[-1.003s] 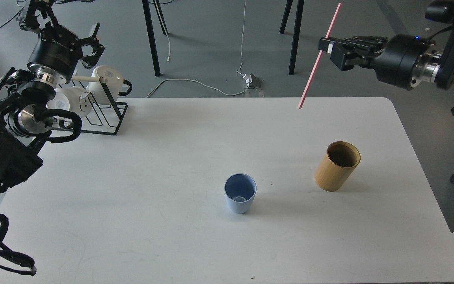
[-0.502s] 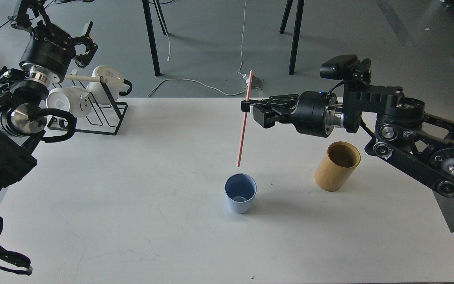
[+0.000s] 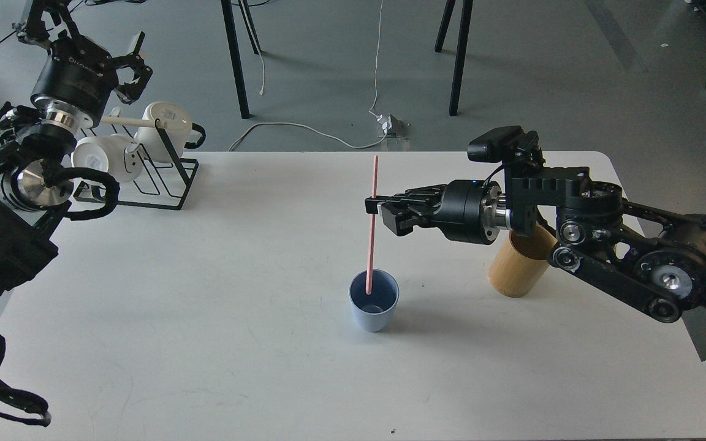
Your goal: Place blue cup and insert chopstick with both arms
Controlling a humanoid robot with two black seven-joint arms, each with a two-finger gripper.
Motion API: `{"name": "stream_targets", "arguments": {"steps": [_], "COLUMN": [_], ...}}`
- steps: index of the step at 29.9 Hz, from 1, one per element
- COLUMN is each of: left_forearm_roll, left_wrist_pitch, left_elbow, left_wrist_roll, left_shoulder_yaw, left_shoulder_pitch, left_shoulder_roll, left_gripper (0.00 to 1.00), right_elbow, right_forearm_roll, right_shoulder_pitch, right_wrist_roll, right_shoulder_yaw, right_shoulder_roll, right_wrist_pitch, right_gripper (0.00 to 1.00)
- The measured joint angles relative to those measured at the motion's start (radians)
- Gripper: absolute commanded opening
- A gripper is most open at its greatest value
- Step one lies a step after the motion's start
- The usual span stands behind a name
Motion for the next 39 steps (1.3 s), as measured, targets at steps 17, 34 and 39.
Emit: {"name": "stream_targets", "arguments": {"steps": [17, 34, 39], "left_forearm_roll": [0.000, 0.000, 0.000], "left_wrist_pitch": [0.000, 0.000, 0.000], "left_elbow": [0.000, 0.000, 0.000], "left_wrist_roll": [-0.002, -0.002, -0.002], "left_shoulder_yaw": [0.001, 0.000, 0.000], "left_shoulder_pitch": [0.006, 0.006, 0.006], "left_shoulder_roll": [0.000, -0.001, -0.001], "left_gripper": [1.00, 1.00, 1.00], "right_elbow": [-0.013, -0.007, -0.005], "right_forearm_roll": [-0.003, 0.007, 0.049], "right_shoulder_pitch": [-0.035, -0.036, -0.034], "right_wrist_roll": [0.000, 0.004, 0.011], "right_shoulder_yaw": [-0.029, -0.009, 0.092], "right_shoulder_roll": [0.016, 0.009, 0.003], "right_wrist_pitch": [0.000, 0.000, -0.006], "right_gripper": [0.10, 0.72, 0.98]}}
